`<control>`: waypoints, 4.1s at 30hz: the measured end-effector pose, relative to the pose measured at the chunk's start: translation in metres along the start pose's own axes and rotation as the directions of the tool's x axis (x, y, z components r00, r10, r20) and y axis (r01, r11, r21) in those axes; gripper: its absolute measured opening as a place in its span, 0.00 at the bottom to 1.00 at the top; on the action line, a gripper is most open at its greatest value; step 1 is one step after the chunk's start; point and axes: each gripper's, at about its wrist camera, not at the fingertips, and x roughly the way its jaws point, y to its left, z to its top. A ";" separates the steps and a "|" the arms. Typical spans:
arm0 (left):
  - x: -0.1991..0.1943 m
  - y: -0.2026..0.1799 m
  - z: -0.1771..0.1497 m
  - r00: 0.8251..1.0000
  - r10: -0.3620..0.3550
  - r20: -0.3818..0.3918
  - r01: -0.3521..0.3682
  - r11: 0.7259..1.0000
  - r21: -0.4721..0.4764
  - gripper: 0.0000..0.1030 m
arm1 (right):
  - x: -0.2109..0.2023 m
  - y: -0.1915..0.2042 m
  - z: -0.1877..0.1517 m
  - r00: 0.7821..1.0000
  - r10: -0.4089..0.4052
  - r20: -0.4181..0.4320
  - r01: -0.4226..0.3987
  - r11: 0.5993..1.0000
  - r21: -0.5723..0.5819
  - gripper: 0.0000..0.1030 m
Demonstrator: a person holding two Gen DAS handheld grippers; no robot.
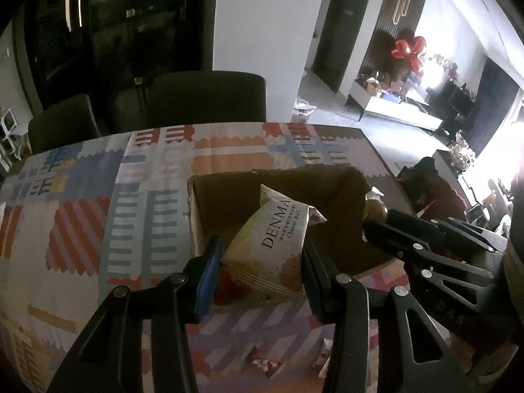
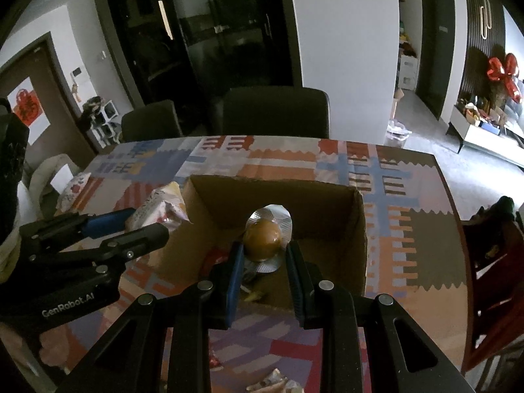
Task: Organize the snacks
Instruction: 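Carry the DENMA bag and the chocolate over the cardboard box with both grippers, then open both grippers to drop the snacks into the box, then withdraw both grippers from the box toward the remaining snacks, then grasp the red snack packet with the left gripper while the right grasps the green candy, then carry the red packet and green candy over the cardboard box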
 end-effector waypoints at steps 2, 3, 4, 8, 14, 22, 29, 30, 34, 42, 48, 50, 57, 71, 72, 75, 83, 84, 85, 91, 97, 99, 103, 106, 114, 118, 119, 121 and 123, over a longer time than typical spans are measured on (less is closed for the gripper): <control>0.005 0.001 0.006 1.000 0.019 -0.007 -0.019 1.000 -0.007 0.57 | 0.006 -0.004 0.003 1.000 0.003 -0.008 -0.002 1.000 0.012 0.27; 0.007 0.002 0.008 0.999 0.034 -0.006 -0.034 0.999 -0.006 0.63 | 0.008 -0.006 0.005 1.000 0.003 -0.016 -0.003 1.000 0.017 0.27; 0.008 0.002 0.009 0.998 0.058 0.005 -0.058 0.998 -0.006 0.72 | 0.011 -0.008 0.006 1.000 -0.004 -0.024 0.004 1.000 0.024 0.28; 0.005 0.004 0.007 0.992 0.125 0.021 -0.125 0.992 0.006 0.74 | 0.012 -0.012 0.005 0.998 -0.050 -0.030 0.051 0.998 0.038 0.38; -0.015 0.000 -0.006 0.989 0.130 0.064 -0.132 0.991 0.022 0.79 | 0.004 -0.011 -0.006 0.998 -0.054 -0.044 0.056 0.998 0.042 0.41; -0.029 -0.001 -0.027 0.994 0.096 0.053 -0.097 0.995 0.014 0.79 | -0.014 -0.002 -0.024 0.998 -0.037 -0.054 0.040 0.998 0.046 0.45; -0.042 -0.005 -0.058 0.996 0.078 0.034 -0.078 0.997 0.026 0.79 | -0.019 0.012 -0.053 0.996 -0.009 -0.093 0.011 1.000 0.020 0.45; -0.043 -0.004 -0.062 0.996 0.080 0.027 -0.081 0.996 0.028 0.79 | -0.018 0.013 -0.057 0.994 -0.005 -0.105 0.007 1.000 0.022 0.45; -0.040 -0.001 -0.079 0.997 0.078 -0.011 -0.078 0.997 0.008 0.79 | -0.016 0.017 -0.071 0.989 -0.009 -0.150 0.011 1.000 0.015 0.45; -0.005 0.006 -0.112 0.989 0.052 -0.135 -0.060 0.997 -0.053 0.79 | 0.012 0.009 -0.096 0.959 -0.009 -0.284 0.019 0.999 0.032 0.45; 0.031 0.009 -0.126 0.972 0.040 -0.230 -0.058 0.996 -0.073 0.76 | 0.043 -0.013 -0.115 0.924 -0.031 -0.381 0.078 0.991 0.107 0.45; 0.044 0.010 -0.129 0.964 0.027 -0.265 -0.050 0.996 -0.080 0.73 | 0.054 -0.022 -0.122 0.907 -0.028 -0.421 0.093 0.986 0.135 0.45; 0.074 0.011 -0.141 0.936 0.022 -0.350 -0.067 0.991 -0.118 0.63 | 0.073 -0.037 -0.138 0.862 -0.063 -0.503 0.159 0.976 0.151 0.44; 0.108 0.013 -0.159 0.895 0.020 -0.445 -0.101 0.982 -0.160 0.51 | 0.094 -0.045 -0.169 0.797 -0.074 -0.599 0.209 0.965 0.159 0.28; 0.108 0.013 -0.159 0.895 0.022 -0.445 -0.103 0.982 -0.159 0.51 | 0.095 -0.045 -0.171 0.795 -0.075 -0.603 0.210 0.965 0.156 0.28; 0.112 0.012 -0.161 0.892 0.021 -0.451 -0.101 0.983 -0.156 0.50 | 0.098 -0.044 -0.176 0.791 -0.074 -0.607 0.213 0.964 0.161 0.25; 0.127 0.008 -0.166 0.876 -0.009 -0.483 -0.091 0.979 -0.182 0.42 | 0.109 -0.043 -0.193 0.781 -0.038 -0.623 0.203 0.959 0.196 0.25; 0.128 0.008 -0.167 0.874 -0.006 -0.486 -0.094 0.979 -0.181 0.42 | 0.110 -0.042 -0.194 0.781 -0.038 -0.623 0.204 0.959 0.198 0.25; 0.129 0.008 -0.167 0.873 -0.002 -0.488 -0.098 0.979 -0.178 0.42 | 0.109 -0.043 -0.199 0.781 -0.037 -0.623 0.204 0.958 0.200 0.24; 0.138 0.007 -0.167 0.870 0.008 -0.493 -0.104 0.980 -0.168 0.34 | 0.114 -0.045 -0.208 0.786 -0.031 -0.618 0.203 0.957 0.210 0.18; 0.139 -0.004 -0.173 0.869 -0.012 -0.495 -0.070 0.987 -0.148 0.22 | 0.108 -0.055 -0.212 0.798 -0.030 -0.602 0.204 0.953 0.223 0.18; 0.135 -0.008 -0.173 0.870 -0.013 -0.492 -0.062 0.989 -0.136 0.21 | 0.103 -0.057 -0.211 0.802 -0.035 -0.596 0.205 0.954 0.219 0.18; 0.128 -0.012 -0.174 0.876 -0.027 -0.481 -0.045 0.989 -0.138 0.21 | 0.087 -0.055 -0.204 0.814 -0.063 -0.578 0.212 0.958 0.195 0.18; 0.120 -0.014 -0.173 0.883 -0.039 -0.467 -0.030 0.990 -0.138 0.21 | 0.076 -0.048 -0.200 0.829 -0.072 -0.555 0.203 0.963 0.178 0.18; 0.087 -0.018 -0.161 0.914 -0.060 -0.402 0.015 0.993 -0.114 0.21 | 0.040 -0.032 -0.187 0.876 -0.045 -0.481 0.151 0.971 0.183 0.18; 0.068 -0.021 -0.151 0.934 -0.054 -0.353 0.023 0.996 -0.091 0.21 | 0.018 -0.027 -0.168 0.898 -0.039 -0.439 0.128 0.976 0.175 0.18; 0.063 -0.021 -0.148 0.939 -0.054 -0.339 0.026 0.996 -0.087 0.21 | 0.015 -0.025 -0.166 0.902 -0.038 -0.430 0.122 0.978 0.170 0.18; 0.055 -0.021 -0.145 0.945 -0.063 -0.321 0.036 0.996 -0.087 0.21 | 0.008 -0.020 -0.157 0.914 -0.038 -0.405 0.112 0.981 0.161 0.18; 0.044 -0.019 -0.141 0.951 -0.072 -0.300 0.047 0.995 -0.089 0.21 | -0.002 -0.016 -0.150 0.924 -0.036 -0.380 0.100 0.983 0.151 0.18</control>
